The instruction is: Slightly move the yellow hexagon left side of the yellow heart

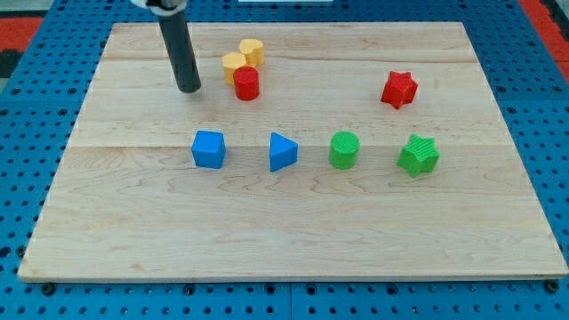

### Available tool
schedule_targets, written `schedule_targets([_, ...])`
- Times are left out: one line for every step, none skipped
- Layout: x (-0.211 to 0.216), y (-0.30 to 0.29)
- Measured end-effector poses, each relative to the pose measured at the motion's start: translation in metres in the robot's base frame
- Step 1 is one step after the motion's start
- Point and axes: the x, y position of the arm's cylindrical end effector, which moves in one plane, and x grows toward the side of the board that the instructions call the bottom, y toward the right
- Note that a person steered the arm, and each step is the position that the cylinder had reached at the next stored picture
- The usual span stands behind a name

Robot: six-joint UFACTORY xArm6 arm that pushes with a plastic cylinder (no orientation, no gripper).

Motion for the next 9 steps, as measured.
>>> schedule_targets([-0.003,0.026])
schedule_targets([0.008,0.045])
schedule_targets([0.021,0.099])
schedule_targets([0.027,0.145])
schedule_targets([0.024,0.145])
schedule_targets([-0.014,0.144])
schedule_targets([-0.02,0.165])
schedule_targets([-0.019,0.186])
schedule_targets([-0.013,0.182])
